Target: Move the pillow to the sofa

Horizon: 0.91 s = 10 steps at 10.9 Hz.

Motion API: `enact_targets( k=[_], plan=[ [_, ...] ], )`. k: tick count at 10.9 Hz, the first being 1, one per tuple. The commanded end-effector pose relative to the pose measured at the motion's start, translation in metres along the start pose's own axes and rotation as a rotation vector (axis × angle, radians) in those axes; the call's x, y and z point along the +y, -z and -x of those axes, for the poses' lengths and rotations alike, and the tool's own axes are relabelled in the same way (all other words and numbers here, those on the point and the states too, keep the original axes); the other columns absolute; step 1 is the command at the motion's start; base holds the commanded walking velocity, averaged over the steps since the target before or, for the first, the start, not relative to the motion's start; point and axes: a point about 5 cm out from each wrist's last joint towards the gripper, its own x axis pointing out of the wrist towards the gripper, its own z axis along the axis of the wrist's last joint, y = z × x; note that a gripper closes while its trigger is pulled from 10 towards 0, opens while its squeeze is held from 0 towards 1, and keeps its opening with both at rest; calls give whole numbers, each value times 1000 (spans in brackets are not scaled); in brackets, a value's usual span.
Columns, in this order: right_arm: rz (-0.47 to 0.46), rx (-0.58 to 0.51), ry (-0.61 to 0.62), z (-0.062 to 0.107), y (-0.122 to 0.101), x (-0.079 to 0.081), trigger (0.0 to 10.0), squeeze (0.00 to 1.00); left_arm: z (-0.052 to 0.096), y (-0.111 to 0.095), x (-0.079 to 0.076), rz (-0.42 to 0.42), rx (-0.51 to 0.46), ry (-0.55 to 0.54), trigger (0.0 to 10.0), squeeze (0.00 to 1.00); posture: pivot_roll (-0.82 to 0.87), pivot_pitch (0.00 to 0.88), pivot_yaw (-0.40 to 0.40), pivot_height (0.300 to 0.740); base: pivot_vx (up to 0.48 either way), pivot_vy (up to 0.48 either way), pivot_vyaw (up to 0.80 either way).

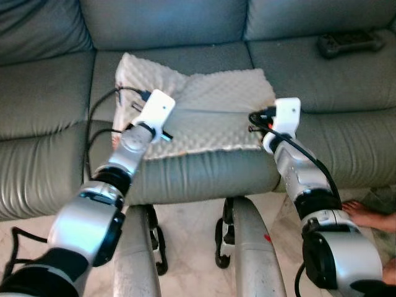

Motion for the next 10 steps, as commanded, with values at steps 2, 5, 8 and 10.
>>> enact_targets(
  k=[2,5,8,10],
  plan=[
    [-14,-15,25,1,-1,-10,10000,0,10,21,32,-18,92,-131,10000,0,-70,367,-2,614,0,0,0],
    [39,-25,-16,1,2,-1,10000,0,15,29,47,-33,135,-186,10000,0,-70,358,-11,614,0,0,0],
    [50,-18,-14,2,5,-4,10000,0,16,32,47,-25,150,-196,10000,0,-71,347,-17,614,0,0,0],
    [44,-7,6,6,13,-8,10000,1000,17,39,36,-2,168,-182,10000,0,-71,343,-18,614,0,0,0]
  ],
)
